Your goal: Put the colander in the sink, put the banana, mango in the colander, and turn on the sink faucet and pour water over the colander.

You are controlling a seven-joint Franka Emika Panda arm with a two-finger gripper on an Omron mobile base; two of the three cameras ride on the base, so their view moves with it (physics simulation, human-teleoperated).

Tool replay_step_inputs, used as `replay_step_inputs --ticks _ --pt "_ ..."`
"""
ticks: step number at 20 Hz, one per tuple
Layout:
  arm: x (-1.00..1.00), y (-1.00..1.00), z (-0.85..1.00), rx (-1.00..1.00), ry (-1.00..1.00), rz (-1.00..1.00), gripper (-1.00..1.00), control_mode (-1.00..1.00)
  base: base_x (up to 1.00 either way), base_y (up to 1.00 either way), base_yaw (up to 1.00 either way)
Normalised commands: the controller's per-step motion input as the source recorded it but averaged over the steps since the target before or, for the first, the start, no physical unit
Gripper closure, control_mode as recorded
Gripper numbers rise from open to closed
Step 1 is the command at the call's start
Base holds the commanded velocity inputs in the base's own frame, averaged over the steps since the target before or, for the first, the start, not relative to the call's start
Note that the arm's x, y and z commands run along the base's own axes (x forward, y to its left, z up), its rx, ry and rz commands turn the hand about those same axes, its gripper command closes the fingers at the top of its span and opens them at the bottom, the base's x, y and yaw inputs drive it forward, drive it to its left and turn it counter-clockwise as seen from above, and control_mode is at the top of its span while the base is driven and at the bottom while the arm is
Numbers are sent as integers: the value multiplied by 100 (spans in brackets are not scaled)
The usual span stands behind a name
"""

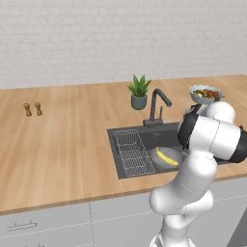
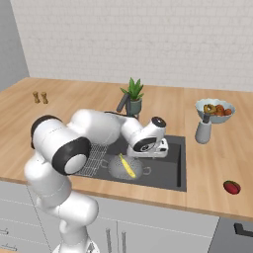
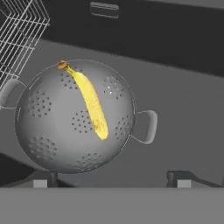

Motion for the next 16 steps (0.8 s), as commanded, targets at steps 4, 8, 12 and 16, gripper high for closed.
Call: replay_step_inputs --ticks 4,8,12,16 --pt "-37 -40 32 -3 0 -28 -100 -100 0 0 0" --pt "-32 -49 30 -6 0 -22 -100 -100 0 0 0" --pt "-30 -56 34 -8 1 -16 -100 -100 0 0 0" --pt "-44 -63 27 -8 0 -8 -100 -100 0 0 0"
